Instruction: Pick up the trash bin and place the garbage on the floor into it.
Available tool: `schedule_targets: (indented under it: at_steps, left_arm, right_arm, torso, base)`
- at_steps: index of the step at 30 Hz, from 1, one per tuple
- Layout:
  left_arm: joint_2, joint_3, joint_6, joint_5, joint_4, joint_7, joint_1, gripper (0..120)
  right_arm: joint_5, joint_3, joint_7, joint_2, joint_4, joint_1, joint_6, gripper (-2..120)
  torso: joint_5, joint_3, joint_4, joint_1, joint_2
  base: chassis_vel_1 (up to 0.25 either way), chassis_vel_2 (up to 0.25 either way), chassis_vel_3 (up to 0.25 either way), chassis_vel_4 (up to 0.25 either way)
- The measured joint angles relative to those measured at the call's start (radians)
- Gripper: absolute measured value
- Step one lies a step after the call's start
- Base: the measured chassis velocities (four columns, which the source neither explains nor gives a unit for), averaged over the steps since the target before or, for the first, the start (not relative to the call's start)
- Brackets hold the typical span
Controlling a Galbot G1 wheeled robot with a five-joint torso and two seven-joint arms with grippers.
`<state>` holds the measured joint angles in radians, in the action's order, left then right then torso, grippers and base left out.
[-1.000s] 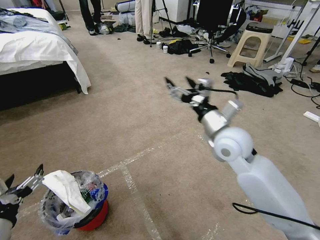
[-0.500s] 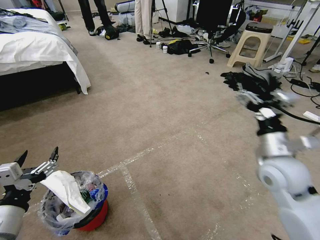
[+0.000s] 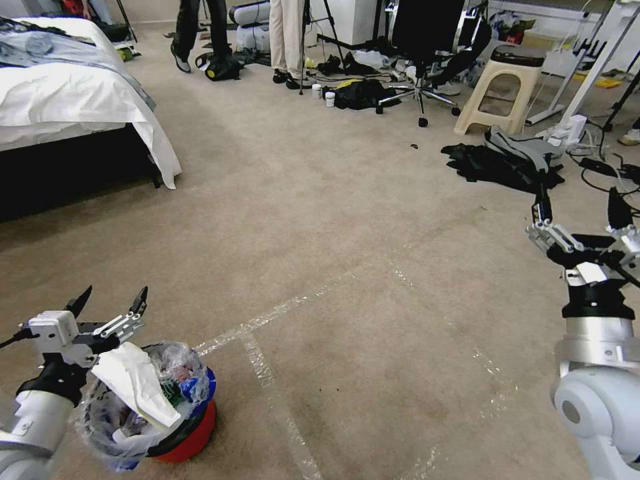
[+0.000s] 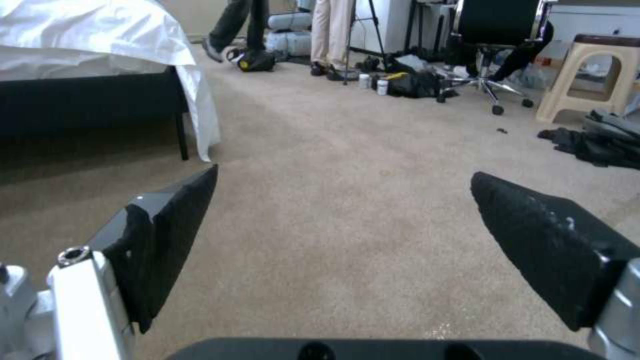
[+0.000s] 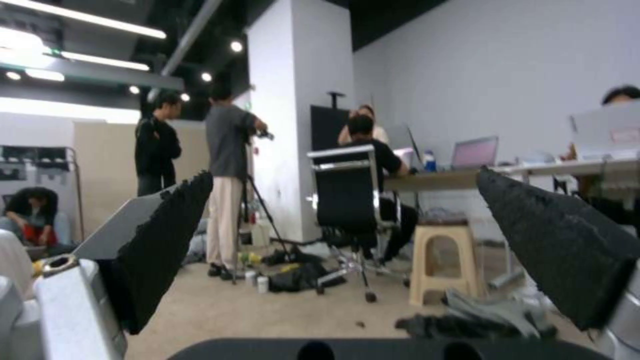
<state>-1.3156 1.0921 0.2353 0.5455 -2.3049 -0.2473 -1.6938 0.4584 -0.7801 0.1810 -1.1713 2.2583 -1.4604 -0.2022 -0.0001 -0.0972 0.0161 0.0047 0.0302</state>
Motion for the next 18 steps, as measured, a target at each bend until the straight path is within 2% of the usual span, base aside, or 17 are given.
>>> schedule_targets:
  at_steps: [5, 18]
  left_arm:
    - [-0.005, 0.021, 0.003, 0.001, 0.003, 0.001, -0.009, 100]
    - [-0.029, 0.021, 0.007, -0.002, -0.002, 0.014, -0.010, 100]
  right_arm:
    - [-0.043, 0.037, 0.000, -0.048, -0.007, -0.002, 0.021, 100]
    - [-0.081, 0.064, 0.000, -0.073, -0.037, 0.004, 0.033, 100]
  torso:
    - [0.0000, 0.000, -0.0001, 0.000, 0.000]
    - [0.0001, 0.000, -0.0001, 0.000, 0.000]
  base:
    - [0.000, 0.000, 0.000, 0.000]
    - [0.000, 0.000, 0.000, 0.000]
